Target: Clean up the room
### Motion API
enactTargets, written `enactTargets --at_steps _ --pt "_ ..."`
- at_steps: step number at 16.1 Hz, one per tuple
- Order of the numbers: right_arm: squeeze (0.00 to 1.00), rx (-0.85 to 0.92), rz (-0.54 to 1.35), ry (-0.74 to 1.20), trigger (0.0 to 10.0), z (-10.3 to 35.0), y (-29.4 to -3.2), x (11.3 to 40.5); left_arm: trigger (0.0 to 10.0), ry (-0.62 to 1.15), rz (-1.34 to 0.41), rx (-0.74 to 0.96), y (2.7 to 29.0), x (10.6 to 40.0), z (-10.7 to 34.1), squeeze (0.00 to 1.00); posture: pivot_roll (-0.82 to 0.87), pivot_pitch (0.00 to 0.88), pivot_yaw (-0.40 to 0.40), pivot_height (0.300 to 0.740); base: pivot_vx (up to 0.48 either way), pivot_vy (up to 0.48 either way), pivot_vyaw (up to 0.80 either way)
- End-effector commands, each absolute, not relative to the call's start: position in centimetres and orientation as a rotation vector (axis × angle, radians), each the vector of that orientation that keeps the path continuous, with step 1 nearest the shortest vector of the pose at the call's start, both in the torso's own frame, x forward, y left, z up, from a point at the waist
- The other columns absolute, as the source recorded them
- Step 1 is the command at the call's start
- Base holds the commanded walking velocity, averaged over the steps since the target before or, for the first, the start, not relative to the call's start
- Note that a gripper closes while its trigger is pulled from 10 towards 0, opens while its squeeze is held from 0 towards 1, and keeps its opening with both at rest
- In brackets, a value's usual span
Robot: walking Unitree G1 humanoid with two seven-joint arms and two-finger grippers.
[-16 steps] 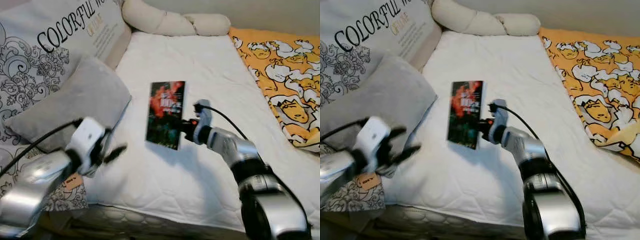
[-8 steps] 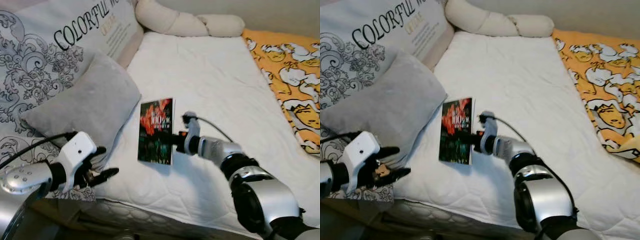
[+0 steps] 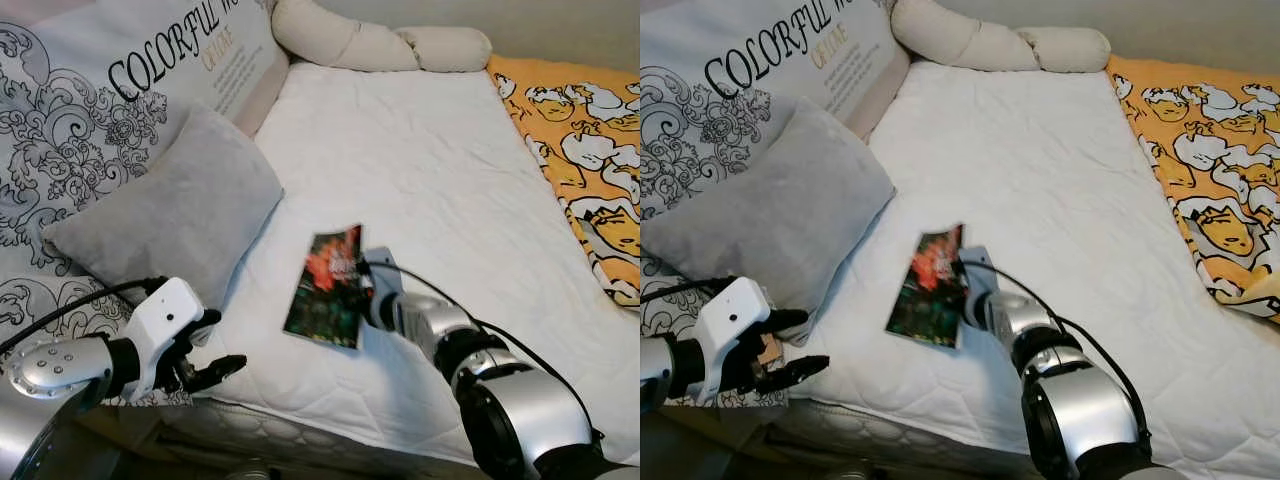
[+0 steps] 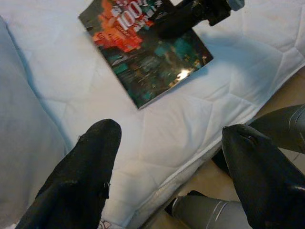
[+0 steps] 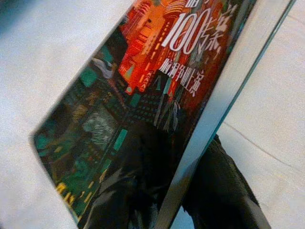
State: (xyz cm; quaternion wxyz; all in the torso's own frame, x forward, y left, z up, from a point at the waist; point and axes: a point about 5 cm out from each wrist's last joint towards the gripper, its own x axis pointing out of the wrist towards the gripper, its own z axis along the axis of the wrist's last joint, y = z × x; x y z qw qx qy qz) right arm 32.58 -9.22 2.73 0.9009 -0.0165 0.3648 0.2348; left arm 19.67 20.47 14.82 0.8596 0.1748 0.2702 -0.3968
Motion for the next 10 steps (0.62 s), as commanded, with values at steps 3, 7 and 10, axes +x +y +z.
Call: enactTargets --at_steps 3,7,10 --pt "1.0 -0.136 0.44 0.72 10.0 2.64 -10.04 32.76 10.0 0.584 -0.837 0.374 20.01 19.01 14.54 0.0 0.15 0.0 0.002 0.74 0.0 0.0 0.0" --pt "1.0 -0.173 0.396 0.657 10.0 3.21 -10.36 33.36 10.0 0.577 -0.82 0.365 19.62 19.06 14.49 0.0 0.16 0.0 -0.003 0.74 0.0 0.0 0.0" --pt "1.0 -0.144 0.383 0.648 10.0 3.37 -10.49 33.5 10.0 0.58 -0.81 0.364 19.63 19.23 14.26 0.0 0.15 0.0 -0.002 0.74 0.0 0.0 0.0"
